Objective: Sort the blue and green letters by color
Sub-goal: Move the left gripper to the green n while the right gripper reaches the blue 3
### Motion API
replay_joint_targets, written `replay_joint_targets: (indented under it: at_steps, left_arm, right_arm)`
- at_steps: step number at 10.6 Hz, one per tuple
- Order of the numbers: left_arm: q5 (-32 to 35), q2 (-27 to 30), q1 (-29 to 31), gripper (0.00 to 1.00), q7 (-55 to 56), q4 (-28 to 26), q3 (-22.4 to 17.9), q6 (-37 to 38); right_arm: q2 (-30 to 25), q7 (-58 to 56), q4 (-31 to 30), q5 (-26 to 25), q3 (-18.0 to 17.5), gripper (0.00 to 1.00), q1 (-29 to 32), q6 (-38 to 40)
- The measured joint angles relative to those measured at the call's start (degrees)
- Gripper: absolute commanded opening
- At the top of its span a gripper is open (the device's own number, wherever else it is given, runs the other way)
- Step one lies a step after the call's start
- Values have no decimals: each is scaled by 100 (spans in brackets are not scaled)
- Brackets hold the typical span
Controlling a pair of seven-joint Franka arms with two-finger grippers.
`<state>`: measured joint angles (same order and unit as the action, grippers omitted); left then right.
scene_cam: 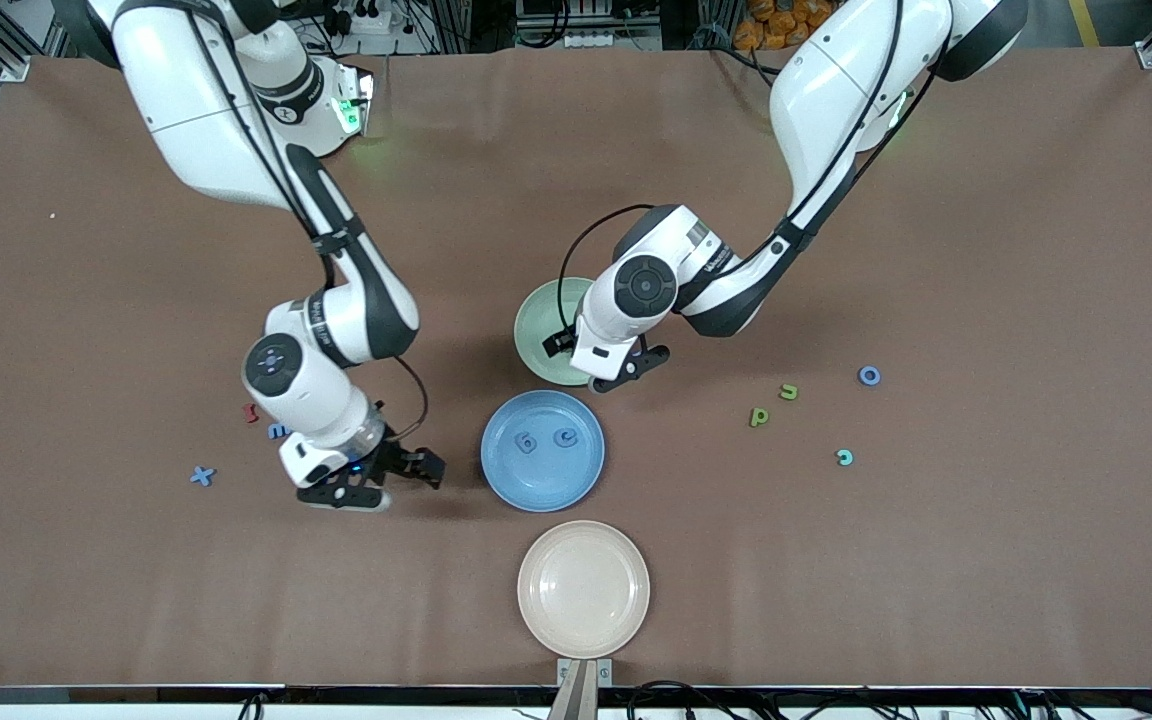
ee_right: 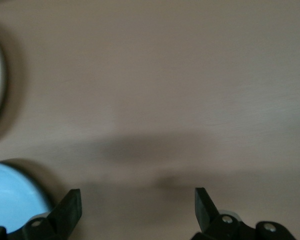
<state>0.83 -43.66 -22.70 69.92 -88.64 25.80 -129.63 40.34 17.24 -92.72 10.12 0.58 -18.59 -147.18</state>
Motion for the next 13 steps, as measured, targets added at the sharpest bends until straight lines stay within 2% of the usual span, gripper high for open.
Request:
replay_joint_targets:
  at_steps: [3, 7, 8, 10, 11, 13]
  left_arm:
    - [486, 329, 448, 100, -248, 103, -77, 340]
    - [504, 751, 1373, 100, -2327, 93, -102, 1165]
    - [633, 777, 1517, 100, -2538, 42, -109, 1231]
    - [1372, 791, 1746, 100, -2790, -229, -106, 1220]
    - [1630, 860, 1865, 100, -2850, -475, -95, 966]
    - [1741, 1206, 2183, 100, -3434, -1312, -72, -56]
  right_arm:
    - [-202, -191, -12, 0, 267, 100, 530, 683]
    - [-264, 84, -262, 14, 681, 100, 974, 799]
    - [-265, 570, -307, 18, 729, 100, 1048, 848]
    - [-292, 1717, -312, 18, 760, 100, 1096, 1217]
    - [-322, 2472, -312, 13, 765, 100, 1110, 1412]
    - [-356, 3799, -318, 11, 769, 100, 1144, 1539]
